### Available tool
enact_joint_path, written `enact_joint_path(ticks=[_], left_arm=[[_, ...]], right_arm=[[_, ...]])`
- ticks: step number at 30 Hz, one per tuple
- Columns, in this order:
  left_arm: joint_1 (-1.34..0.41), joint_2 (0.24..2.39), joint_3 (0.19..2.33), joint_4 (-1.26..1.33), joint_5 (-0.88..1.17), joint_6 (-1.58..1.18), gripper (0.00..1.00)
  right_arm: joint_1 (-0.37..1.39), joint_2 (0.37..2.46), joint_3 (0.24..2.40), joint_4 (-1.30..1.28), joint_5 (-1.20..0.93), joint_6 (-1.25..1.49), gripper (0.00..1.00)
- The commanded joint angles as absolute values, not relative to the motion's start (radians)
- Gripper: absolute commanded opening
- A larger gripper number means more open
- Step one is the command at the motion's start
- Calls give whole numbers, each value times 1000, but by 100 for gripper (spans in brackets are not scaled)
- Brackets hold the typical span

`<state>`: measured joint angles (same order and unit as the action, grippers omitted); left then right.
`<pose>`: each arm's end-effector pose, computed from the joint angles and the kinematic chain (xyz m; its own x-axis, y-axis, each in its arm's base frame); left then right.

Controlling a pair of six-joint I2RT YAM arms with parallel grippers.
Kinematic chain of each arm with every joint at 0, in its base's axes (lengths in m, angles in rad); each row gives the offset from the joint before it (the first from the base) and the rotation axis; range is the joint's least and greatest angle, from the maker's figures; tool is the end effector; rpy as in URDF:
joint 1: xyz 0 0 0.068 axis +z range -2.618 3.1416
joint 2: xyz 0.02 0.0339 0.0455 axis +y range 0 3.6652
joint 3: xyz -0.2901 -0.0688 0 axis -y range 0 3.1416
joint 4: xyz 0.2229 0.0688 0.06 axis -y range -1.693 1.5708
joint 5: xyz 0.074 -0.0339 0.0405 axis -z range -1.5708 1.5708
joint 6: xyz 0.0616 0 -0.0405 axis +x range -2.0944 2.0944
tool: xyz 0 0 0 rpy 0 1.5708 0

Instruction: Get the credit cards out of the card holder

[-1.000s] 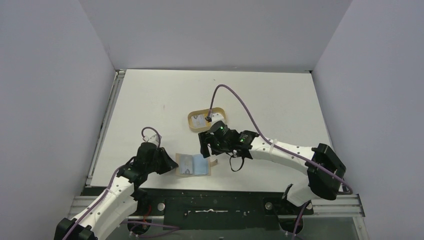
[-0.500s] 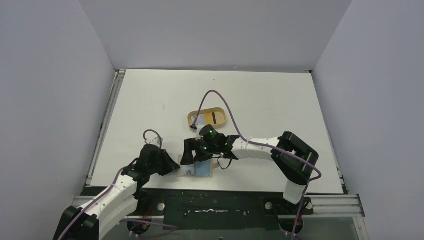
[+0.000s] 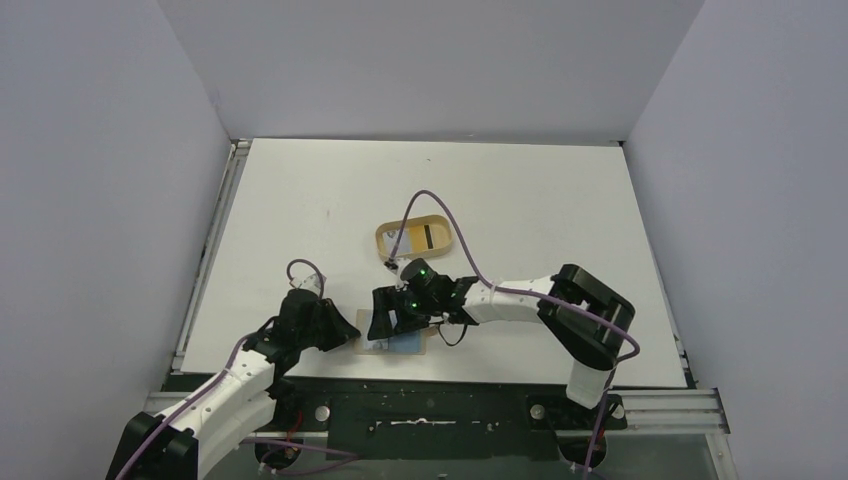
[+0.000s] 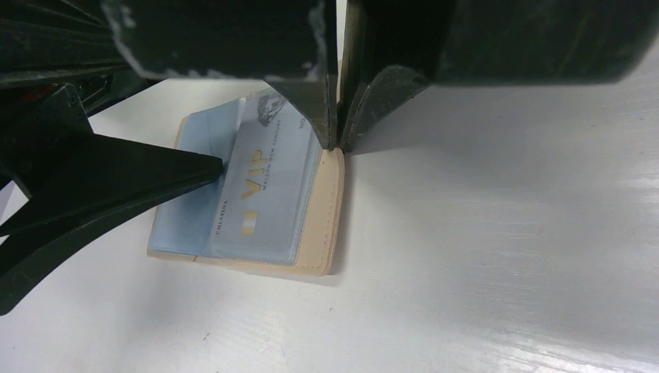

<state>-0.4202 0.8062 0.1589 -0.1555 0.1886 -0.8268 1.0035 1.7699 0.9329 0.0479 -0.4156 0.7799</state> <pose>0.1109 -0.0622 0.1395 -0.8271 -0.4220 -0.3712 -0.1313 0.7873 -0.6025 0.1741 0.3195 0.1800 -0.9212 -0.2485 -0.2994 -0.3891 0.5999 0.6991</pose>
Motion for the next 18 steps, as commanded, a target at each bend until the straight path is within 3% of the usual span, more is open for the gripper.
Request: enact_joint_path(ticks=[1,10,18], left_arm=[[-425,803,145,-171,145,-812,0],[-426,787,141,-175,141,-815,0],[-426,776,139,-177,142,-815,0]], right_arm=[[1025,1821,974,62,-413,792,75],[1034,1876,1020,85,-499,859,75],[993,1815,889,331,-548,1002,75]])
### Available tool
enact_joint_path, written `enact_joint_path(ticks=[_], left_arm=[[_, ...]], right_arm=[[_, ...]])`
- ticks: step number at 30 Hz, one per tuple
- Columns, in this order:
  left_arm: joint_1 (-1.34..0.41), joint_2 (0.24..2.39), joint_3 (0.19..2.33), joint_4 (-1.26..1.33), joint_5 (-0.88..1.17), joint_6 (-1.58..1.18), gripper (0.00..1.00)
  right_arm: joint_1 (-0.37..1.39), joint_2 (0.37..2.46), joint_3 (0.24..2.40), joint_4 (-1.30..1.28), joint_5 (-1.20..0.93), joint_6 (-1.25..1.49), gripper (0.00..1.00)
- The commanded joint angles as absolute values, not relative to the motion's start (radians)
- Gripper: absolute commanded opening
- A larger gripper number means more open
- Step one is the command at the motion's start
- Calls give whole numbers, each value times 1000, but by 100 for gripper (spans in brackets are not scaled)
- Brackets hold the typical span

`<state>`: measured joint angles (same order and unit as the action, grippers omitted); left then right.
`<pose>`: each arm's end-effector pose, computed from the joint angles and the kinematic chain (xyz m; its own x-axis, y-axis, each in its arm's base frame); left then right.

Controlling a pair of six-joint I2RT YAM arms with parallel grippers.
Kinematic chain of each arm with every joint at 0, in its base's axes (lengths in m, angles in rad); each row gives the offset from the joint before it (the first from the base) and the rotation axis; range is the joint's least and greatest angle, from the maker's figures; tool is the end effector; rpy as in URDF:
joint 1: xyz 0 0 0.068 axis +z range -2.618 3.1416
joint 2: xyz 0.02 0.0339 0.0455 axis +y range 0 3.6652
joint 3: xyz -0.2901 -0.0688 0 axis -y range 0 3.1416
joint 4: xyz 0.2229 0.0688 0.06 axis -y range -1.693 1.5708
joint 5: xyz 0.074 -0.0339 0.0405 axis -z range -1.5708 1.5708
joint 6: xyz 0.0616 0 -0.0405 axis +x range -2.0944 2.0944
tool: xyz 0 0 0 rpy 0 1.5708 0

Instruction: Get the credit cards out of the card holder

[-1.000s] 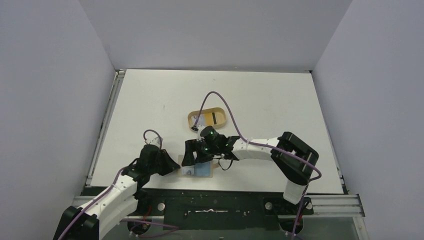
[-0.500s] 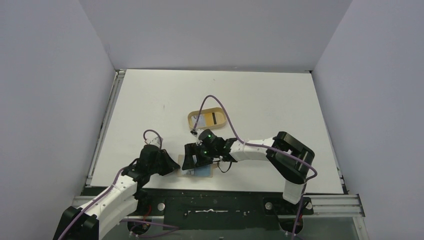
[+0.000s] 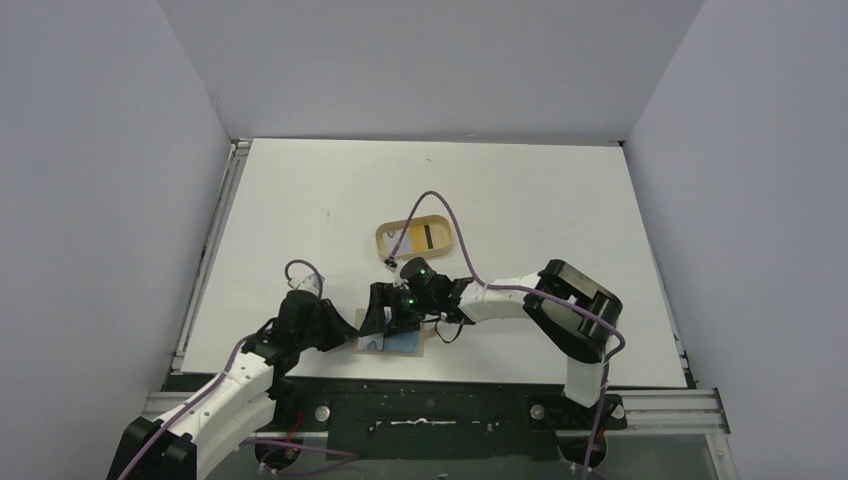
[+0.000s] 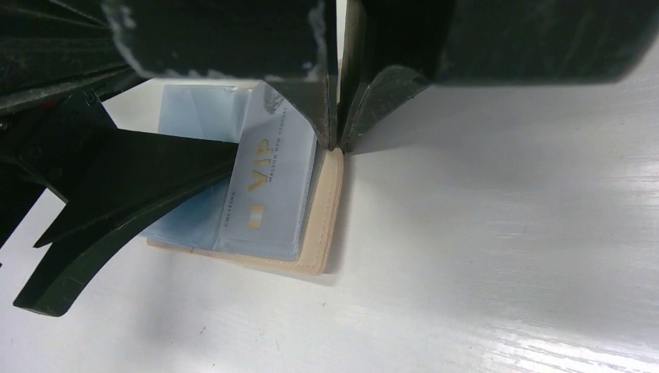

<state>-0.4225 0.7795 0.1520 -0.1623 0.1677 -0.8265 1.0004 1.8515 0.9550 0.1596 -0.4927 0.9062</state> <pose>0.1090 -0.0603 0.1394 -0.8150 -0.4287 -0.3897 -0.1300 0.7908 -0.5981 0.1814 0.3367 0.1694 -0.9564 -0.2064 -0.2065 -0.2884 0.5568 0.7790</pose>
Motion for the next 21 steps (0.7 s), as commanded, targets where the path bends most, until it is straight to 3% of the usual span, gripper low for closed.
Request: enact_joint_path(ticks=[1,21], left_arm=[[-426,776,140,-176,141,-815,0],[-428,760,138,-191,135,-813,0]], right_arm=[[988,1805,871,352,-544,1011,75],[988,1730,749,693,-450,1120,73]])
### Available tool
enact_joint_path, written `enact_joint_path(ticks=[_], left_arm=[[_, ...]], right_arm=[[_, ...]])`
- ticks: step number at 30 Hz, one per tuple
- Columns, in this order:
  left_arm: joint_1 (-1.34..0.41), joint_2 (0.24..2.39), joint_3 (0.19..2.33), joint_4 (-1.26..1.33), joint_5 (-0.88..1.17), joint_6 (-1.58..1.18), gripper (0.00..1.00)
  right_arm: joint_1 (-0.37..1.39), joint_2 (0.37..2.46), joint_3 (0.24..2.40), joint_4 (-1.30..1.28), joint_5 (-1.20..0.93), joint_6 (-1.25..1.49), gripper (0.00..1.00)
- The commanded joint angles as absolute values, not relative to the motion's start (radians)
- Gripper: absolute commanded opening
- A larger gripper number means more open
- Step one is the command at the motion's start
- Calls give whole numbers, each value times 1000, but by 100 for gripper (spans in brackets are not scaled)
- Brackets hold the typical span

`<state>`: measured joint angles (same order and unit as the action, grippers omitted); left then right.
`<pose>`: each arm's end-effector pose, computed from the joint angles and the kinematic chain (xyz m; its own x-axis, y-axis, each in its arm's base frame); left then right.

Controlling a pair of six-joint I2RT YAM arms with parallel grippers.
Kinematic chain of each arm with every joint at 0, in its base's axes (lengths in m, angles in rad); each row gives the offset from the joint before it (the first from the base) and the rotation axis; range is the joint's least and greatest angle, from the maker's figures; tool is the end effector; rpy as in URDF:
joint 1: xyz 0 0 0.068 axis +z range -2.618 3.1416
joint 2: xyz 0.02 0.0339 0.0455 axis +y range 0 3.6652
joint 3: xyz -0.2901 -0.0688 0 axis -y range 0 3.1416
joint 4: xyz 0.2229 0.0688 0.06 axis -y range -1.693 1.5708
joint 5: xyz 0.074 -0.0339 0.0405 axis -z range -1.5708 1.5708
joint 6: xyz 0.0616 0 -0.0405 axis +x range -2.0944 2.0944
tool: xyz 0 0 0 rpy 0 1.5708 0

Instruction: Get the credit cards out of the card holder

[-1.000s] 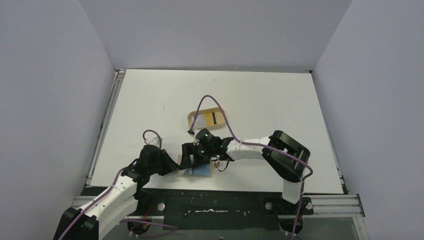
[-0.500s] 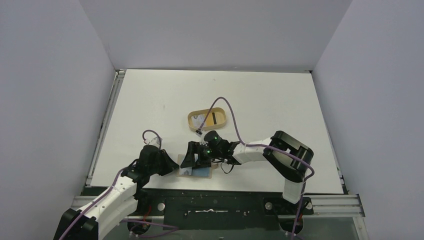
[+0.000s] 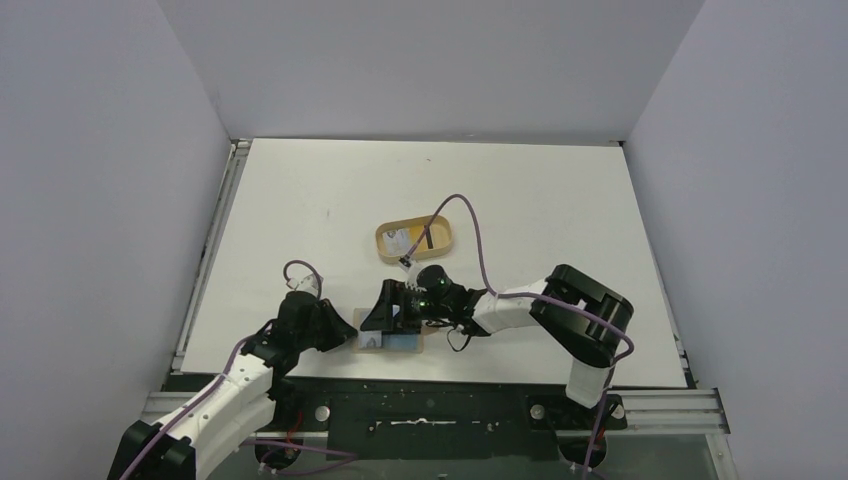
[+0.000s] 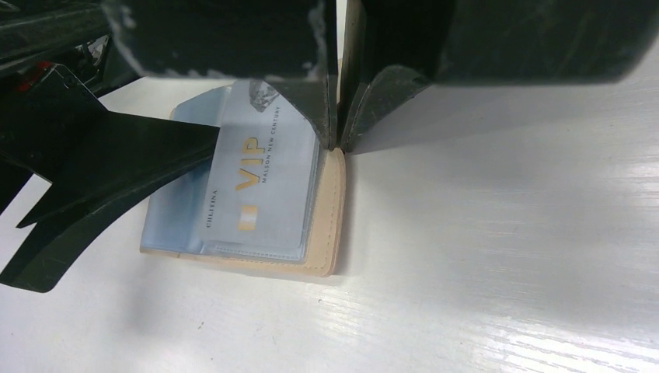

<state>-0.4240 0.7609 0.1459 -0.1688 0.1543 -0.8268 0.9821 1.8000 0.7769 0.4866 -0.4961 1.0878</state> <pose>0.1074 -0.0589 0.1387 -0.8079 -0.4330 -0.3998 -0.1309 0.7933 -0.5946 0.1774 0.3185 0.1714 -0.9807 -0.0663 -0.1837 -0.1938 0.4452 0.8742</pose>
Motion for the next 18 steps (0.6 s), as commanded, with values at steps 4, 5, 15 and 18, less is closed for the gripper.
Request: enact_joint_path(ticks=[4,5,15,18], left_arm=[[-428,758,139,-192,136,-814,0],[-428,758,139,-193,135,-814,0],[-429,744,137,-203,130,-815,0],[-428,743,137,-202,130,-815,0]], right_arm=[[1006,1705,767,628,-410,1071,73],[1011,1707,774,619,-408,1062,73],[1044,1788,839,494,-363,1048,68],[1045,1799,851,457,-336,1047,67]])
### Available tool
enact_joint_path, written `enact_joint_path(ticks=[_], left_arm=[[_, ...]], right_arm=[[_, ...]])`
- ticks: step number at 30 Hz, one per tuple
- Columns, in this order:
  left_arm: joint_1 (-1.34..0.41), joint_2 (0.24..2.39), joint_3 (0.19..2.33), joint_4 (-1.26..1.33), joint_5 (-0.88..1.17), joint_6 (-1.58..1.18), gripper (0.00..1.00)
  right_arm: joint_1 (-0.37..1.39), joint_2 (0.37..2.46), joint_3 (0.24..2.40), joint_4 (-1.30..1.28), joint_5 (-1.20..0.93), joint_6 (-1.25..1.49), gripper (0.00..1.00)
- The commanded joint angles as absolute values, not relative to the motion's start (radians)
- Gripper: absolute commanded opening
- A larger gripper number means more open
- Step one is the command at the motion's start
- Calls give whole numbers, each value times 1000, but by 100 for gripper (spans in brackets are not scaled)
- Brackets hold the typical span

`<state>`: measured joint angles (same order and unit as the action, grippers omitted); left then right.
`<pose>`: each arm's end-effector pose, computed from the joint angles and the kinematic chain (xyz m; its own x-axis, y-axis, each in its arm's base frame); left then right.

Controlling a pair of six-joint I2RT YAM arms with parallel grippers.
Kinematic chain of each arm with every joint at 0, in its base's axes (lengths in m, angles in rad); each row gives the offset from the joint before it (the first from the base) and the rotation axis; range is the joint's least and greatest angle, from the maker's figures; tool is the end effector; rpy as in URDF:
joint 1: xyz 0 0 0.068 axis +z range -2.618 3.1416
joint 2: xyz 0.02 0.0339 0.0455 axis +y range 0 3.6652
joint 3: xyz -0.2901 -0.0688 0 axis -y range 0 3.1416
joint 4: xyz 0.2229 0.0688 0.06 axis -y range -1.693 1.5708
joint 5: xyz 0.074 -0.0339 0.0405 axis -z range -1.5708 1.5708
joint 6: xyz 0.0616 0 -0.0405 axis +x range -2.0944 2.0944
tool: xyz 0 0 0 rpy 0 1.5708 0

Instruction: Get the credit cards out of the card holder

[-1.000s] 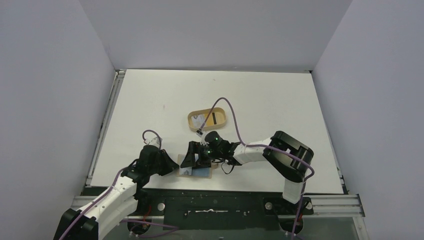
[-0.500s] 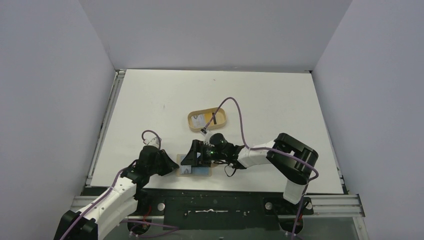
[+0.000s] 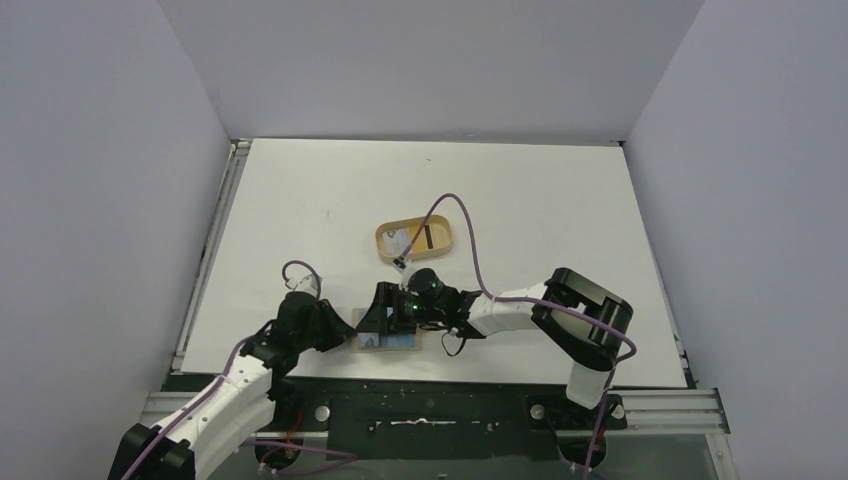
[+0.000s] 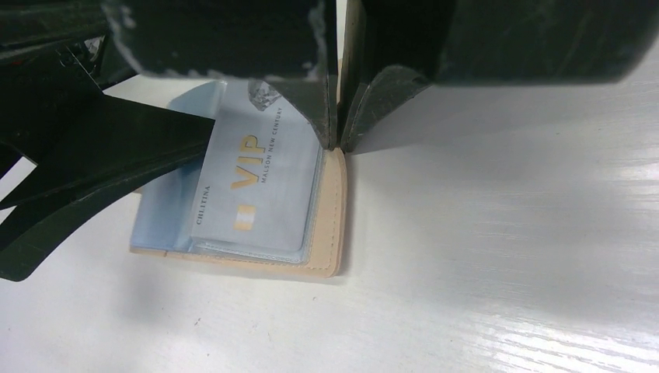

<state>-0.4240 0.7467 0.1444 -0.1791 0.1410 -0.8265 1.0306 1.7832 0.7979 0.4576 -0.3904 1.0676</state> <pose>0.1063 -0.0575 0.1386 -0.8014 -0.4373 -0.4081 -0.1346 0.7967 -0.5892 0.1689 0.3272 0.1785 -0.9678 -0.0386 -0.2488 -0.2371 0.4717 0.8493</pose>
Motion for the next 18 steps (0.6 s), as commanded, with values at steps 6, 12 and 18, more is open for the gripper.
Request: enact_joint_path(ticks=[6,12,18], left_arm=[[-428,742,137,-203,129,-817,0],[-428,737,136,-205,126,-819,0],[-427,728,135,-213,121,-820,0]], right_arm=[[1046,1815,864,417,-301,1054,66],[1056,1865,886,572,-336,1085,66],[1069,1920,873,850,-403,1151,62]])
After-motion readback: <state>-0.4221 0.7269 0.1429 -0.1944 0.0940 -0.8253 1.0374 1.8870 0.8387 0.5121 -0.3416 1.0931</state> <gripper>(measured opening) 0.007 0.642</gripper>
